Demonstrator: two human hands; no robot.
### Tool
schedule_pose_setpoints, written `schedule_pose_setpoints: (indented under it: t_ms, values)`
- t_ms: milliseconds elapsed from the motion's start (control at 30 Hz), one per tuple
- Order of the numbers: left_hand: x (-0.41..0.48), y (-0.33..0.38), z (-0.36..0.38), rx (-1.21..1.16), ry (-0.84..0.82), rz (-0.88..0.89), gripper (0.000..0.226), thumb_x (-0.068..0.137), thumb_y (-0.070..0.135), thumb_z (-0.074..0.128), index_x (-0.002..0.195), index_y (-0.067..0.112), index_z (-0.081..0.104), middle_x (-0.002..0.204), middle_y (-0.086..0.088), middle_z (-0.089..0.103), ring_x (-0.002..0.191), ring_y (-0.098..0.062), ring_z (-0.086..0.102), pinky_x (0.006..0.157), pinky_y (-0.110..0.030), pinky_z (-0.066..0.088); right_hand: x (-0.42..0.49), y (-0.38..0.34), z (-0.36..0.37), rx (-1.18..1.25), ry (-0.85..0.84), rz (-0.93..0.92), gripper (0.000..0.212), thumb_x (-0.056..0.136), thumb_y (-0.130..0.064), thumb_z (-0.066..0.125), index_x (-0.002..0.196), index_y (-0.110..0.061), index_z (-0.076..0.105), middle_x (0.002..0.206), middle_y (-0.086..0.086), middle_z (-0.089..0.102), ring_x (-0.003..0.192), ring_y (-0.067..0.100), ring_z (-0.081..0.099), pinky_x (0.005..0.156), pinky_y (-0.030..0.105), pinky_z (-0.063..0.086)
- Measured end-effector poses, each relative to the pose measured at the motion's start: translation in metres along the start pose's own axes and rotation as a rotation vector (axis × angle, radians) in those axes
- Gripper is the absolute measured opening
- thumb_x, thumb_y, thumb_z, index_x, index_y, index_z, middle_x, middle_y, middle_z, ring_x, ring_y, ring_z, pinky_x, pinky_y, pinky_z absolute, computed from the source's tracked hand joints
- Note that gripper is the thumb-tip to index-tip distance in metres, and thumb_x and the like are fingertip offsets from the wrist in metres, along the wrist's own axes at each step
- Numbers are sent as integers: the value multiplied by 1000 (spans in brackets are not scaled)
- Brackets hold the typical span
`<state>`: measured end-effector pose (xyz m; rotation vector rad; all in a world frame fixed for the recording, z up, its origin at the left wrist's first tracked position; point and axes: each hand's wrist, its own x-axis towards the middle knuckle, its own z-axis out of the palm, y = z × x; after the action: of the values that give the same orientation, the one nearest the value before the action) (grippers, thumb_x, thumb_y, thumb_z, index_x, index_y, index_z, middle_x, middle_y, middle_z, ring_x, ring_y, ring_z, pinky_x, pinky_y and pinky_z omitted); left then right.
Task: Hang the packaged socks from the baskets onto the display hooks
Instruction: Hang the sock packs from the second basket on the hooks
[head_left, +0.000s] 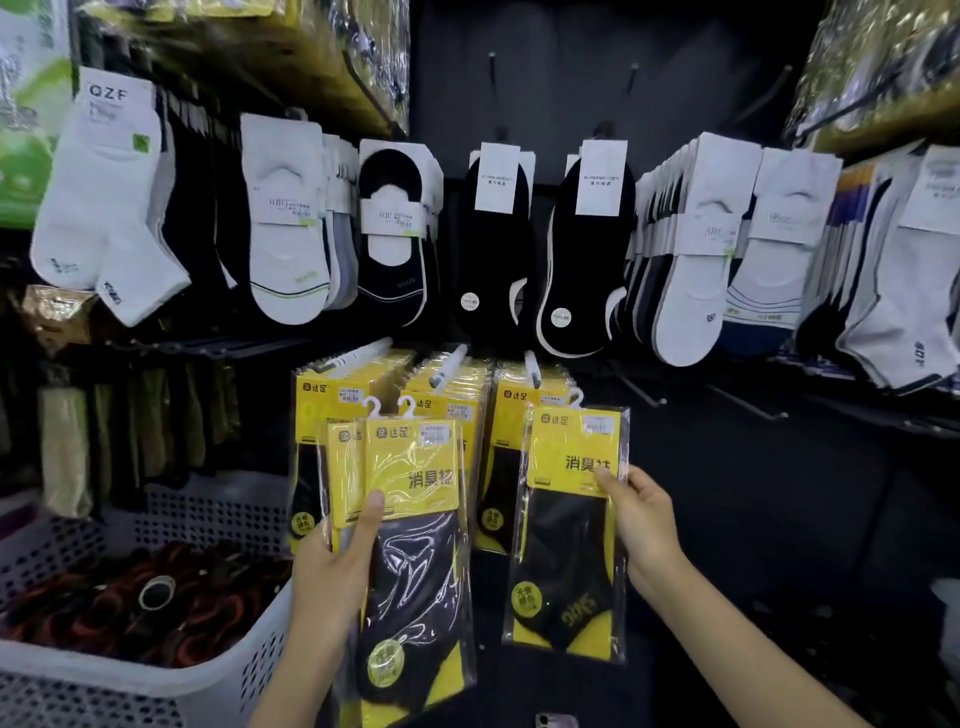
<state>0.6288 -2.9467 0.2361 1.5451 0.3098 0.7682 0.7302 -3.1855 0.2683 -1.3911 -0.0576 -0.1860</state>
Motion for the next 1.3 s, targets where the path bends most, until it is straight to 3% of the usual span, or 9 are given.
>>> schedule_pose_setpoints:
  t_ms: [167, 400, 567, 767, 833, 867, 900, 1067, 1300]
  values:
    - [4, -1, -4, -17, -9, -35, 63, 67, 66, 54, 77, 4, 54, 70, -8, 44, 66, -20, 45, 60, -27, 38, 30, -3, 21, -86, -45, -64, 9, 93, -16, 59, 91, -17, 68, 95, 6, 73, 91, 19, 69, 85, 35, 55]
    - [3, 0, 1, -30, 29, -13, 48, 69, 61, 57, 58, 19, 36, 41, 9, 28, 47, -10, 31, 54, -28, 31, 66, 18, 45, -159, 27, -30, 8, 92, -19, 62, 90, -12, 65, 100, 9, 69, 91, 22, 65, 85, 35, 54]
    - [2, -2, 5, -33, 9, 23, 49, 76, 55, 58, 44, 24, 38, 37, 9, 29, 36, -3, 32, 52, -28, 29, 78, 35, 46, -154, 207, 18, 21, 81, -28, 75, 91, -13, 63, 81, -5, 62, 73, 4, 54, 61, 17, 40]
    - [2, -7, 6, -35, -27, 9, 56, 69, 65, 56, 45, 27, 22, 41, 8, 19, 40, -4, 19, 50, -27, 26, 63, 56, 25, -136, 304, 128, 24, 82, -16, 74, 97, -9, 57, 101, 13, 65, 90, 24, 62, 88, 41, 54]
    - [2, -10, 9, -60, -34, 13, 50, 69, 66, 58, 55, 32, 24, 42, -2, 36, 55, 3, 23, 57, -29, 37, 48, 51, 24, -127, 227, 112, 24, 85, -19, 71, 101, -10, 56, 102, 14, 65, 87, 22, 63, 83, 38, 56]
    - [3, -12, 11, -72, -33, -7, 55, 69, 66, 59, 89, 15, 58, 50, -6, 47, 86, -20, 59, 64, -29, 42, 37, 46, 26, -112, 146, 107, 23, 87, -22, 69, 103, -10, 56, 100, 12, 65, 85, 20, 63, 78, 33, 56]
    - [4, -15, 13, -79, -40, -24, 43, 67, 66, 59, 65, 24, 61, 57, -2, 52, 59, -9, 57, 65, -26, 43, 25, 39, 30, -99, 45, 108, 24, 88, -25, 66, 105, -10, 58, 98, 10, 66, 84, 18, 64, 73, 29, 56]
    - [-4, -16, 23, -121, -153, -1, 48, 66, 65, 62, 51, 21, 52, 56, 1, 54, 60, -18, 56, 63, -20, 39, -28, 10, 55, -97, -385, 87, 29, 89, -36, 61, 108, -14, 65, 100, 6, 73, 90, 18, 69, 71, 23, 56]
    - [-13, -9, 32, -125, -208, -59, 31, 63, 61, 63, 67, 29, 66, 61, 17, 69, 57, 4, 65, 59, -16, 45, -45, 10, 52, 10, -380, 40, 22, 90, -27, 62, 110, -17, 67, 99, 0, 75, 91, 15, 72, 69, 20, 56]
